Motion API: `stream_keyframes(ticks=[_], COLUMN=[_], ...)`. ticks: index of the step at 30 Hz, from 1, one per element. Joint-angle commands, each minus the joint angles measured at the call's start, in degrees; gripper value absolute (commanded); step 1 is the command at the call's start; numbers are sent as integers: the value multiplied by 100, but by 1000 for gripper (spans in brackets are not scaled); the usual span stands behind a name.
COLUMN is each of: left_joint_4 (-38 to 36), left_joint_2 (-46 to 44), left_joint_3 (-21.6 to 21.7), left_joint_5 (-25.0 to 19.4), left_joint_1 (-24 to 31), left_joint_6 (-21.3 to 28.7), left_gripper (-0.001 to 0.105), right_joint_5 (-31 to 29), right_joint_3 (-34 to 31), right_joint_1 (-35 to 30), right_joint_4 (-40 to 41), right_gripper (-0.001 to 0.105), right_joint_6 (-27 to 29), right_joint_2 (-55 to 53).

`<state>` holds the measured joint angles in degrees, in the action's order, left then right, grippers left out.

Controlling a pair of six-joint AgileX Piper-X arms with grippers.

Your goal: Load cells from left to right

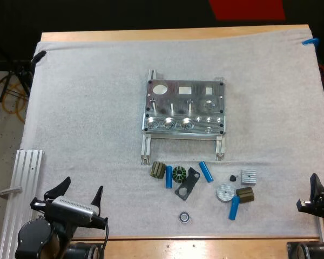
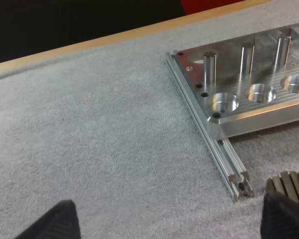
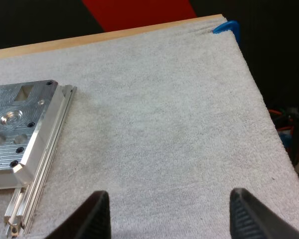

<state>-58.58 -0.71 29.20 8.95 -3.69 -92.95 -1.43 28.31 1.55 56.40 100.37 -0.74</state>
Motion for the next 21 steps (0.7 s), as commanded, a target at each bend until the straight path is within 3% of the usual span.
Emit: stream_keyframes(ticks=[1,5,9,14,19,21], left_joint_4=[82,82,122,152,195,195], left_joint_2=[-798,-798,-798,-589,73,376], left_joint_3=[8,8,39,295,810,994], left_joint_5=[-52,-52,-52,177,1052,1363], left_joint_1=[-12,-12,-12,-12,-12,-58], left_joint_6=[-67,-67,-301,-363,-628,-712], left_gripper=[72,72,72,72,72,72], right_joint_5=[6,72,541,957,2168,2370], right_joint_3=[22,22,78,433,944,1136], right_joint_1=[-21,-21,-21,-21,155,236], right_joint_4=[-50,-50,-50,-50,-138,-138], right_gripper=[52,52,52,52,52,52], right_joint_6=[7,7,525,526,540,528], right_joint_2=[-227,-227,-177,88,816,1154])
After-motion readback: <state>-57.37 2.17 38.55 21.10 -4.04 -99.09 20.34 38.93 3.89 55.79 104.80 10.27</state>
